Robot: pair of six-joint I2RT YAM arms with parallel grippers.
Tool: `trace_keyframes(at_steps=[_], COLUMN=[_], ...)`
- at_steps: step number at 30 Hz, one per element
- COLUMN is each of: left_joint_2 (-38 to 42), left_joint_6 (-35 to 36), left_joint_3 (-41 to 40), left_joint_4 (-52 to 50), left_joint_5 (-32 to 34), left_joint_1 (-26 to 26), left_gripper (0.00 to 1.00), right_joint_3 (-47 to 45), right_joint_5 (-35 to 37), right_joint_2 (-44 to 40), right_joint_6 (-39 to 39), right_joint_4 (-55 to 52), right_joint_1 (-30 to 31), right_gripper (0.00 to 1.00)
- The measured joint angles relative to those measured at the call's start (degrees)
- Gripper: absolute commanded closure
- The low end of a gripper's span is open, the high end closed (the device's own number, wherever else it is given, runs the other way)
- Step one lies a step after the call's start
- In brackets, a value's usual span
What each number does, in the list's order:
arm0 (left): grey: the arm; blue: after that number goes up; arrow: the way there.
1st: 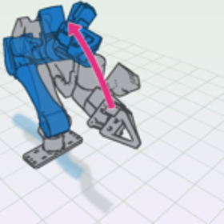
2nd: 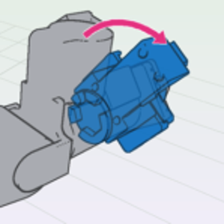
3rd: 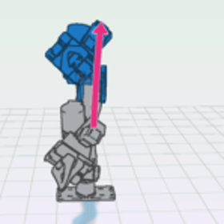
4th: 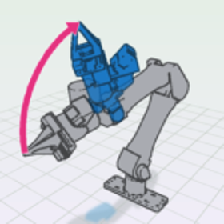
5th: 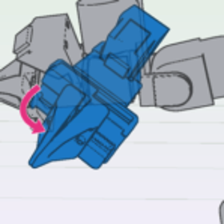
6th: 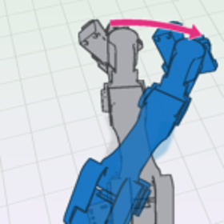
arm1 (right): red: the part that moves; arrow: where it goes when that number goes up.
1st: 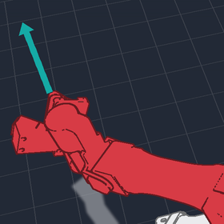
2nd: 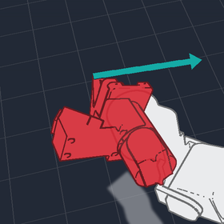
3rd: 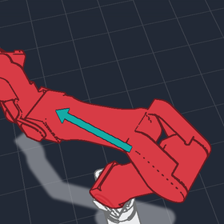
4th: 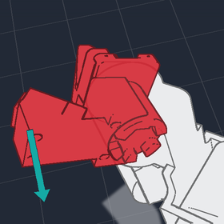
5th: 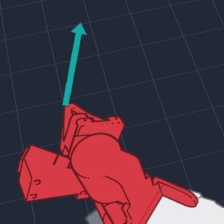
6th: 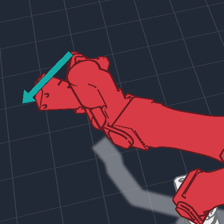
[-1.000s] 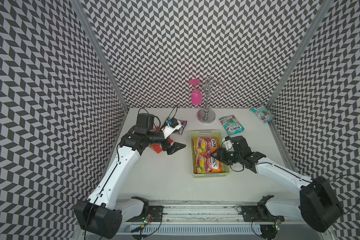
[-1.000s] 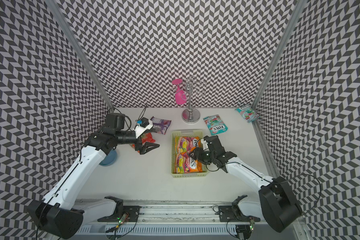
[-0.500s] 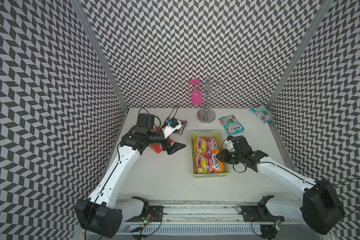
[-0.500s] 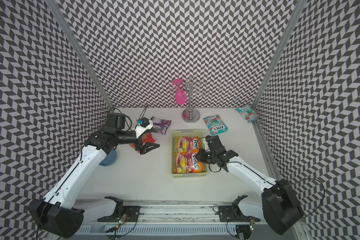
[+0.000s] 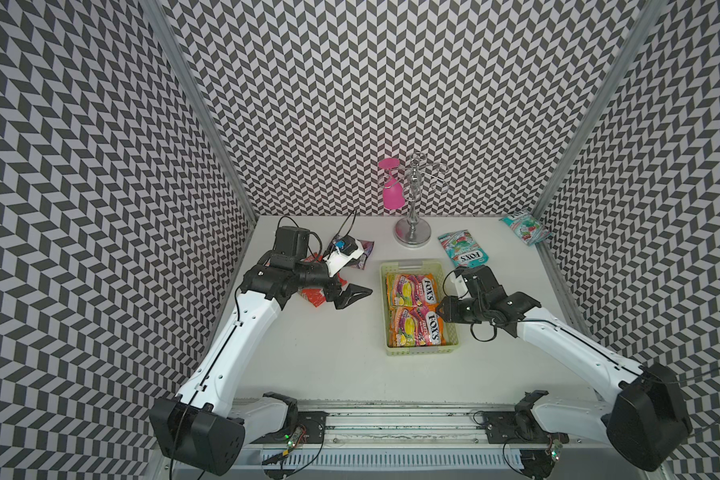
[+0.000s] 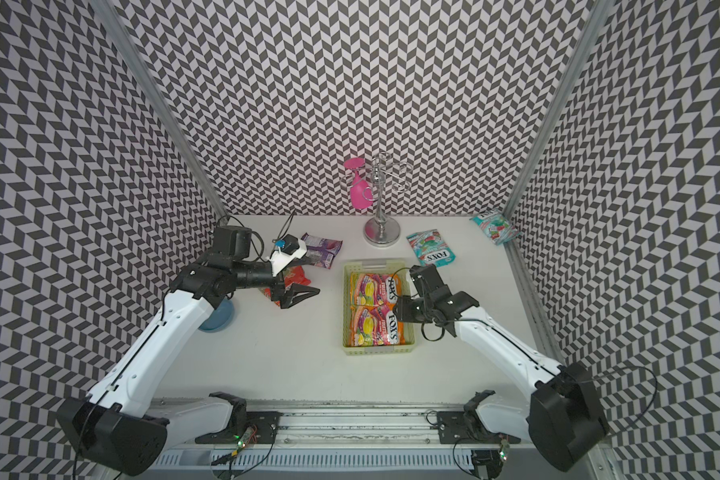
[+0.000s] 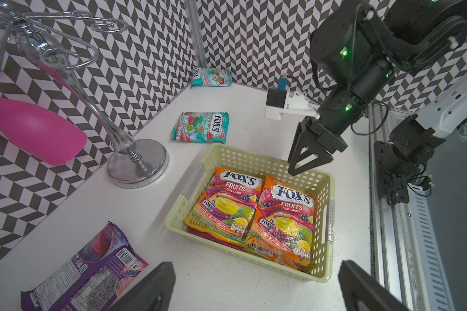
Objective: Put the candies in the basket
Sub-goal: Place the candy in the basket.
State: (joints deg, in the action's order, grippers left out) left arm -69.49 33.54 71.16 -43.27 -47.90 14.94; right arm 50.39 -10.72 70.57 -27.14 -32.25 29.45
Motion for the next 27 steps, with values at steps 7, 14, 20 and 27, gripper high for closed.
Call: trace_keyframes(at_steps=[7,14,20,27], left_joint_2=[0.0,0.0,0.0,0.0], left_joint_6=[0.0,-0.02,-0.02,-0.02], left_joint_3=[0.0,0.0,0.0,0.0], left_joint_4=[0.0,0.0,0.0,0.0], left_joint_5=[0.02,0.0,0.0,0.0], left_joint_1=[-0.2,-0.63,-0.74,-0.74], left_gripper=[0.01,0.01,0.01,0.01], right_joint_3=[1.22,2.16,0.66,1.51], right_joint_5=[1.53,5.25,5.68,6.27], right_joint_2=[1.25,10.62,17.46,18.71], right_joint_6=[2.43,2.51,2.03,2.32], right_joint_4=[2.29,5.68,10.32,10.95], right_joint_1=[3.37,9.57,14.75,16.81], right_gripper=[0.53,0.56,0.6,0.61])
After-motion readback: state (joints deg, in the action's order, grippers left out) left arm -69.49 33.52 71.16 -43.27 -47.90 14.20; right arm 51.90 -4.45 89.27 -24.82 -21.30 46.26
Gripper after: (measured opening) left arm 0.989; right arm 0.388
